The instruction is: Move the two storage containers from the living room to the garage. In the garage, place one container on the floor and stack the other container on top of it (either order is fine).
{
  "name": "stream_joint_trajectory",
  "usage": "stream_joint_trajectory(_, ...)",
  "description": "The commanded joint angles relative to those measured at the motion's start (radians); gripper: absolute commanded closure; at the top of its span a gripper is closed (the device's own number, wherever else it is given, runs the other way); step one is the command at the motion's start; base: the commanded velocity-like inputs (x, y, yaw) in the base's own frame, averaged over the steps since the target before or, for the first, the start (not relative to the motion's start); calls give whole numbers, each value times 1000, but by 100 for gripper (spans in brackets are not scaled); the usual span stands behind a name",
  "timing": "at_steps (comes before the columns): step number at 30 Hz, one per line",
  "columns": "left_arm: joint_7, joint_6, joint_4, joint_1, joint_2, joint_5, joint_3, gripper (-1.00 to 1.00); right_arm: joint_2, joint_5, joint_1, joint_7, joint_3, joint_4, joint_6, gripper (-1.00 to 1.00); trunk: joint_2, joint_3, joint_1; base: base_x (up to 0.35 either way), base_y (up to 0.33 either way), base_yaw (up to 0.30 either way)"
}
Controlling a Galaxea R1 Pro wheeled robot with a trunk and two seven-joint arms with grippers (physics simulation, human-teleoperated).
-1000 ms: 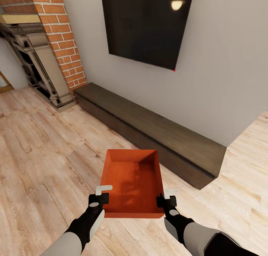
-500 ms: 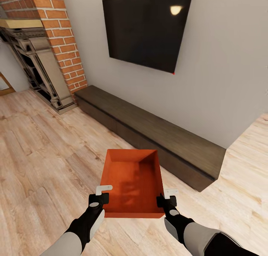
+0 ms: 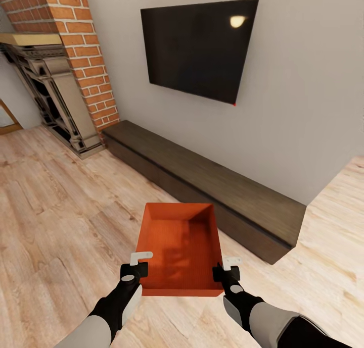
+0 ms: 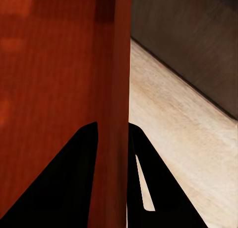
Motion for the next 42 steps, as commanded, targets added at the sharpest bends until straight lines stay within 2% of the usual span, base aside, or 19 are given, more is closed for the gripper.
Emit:
stream_joint_trajectory(1, 12, 6, -5, -1, -2, -5, 3, 100, 10, -11, 0, 0, -19, 2, -2, 100, -1, 1, 0, 0, 0, 0)
stream_joint_trajectory(42, 11, 6, -2, -1, -1, -5, 4, 100, 8, -11, 0, 1, -19, 2, -1, 100, -1, 67, 0, 0, 0, 0)
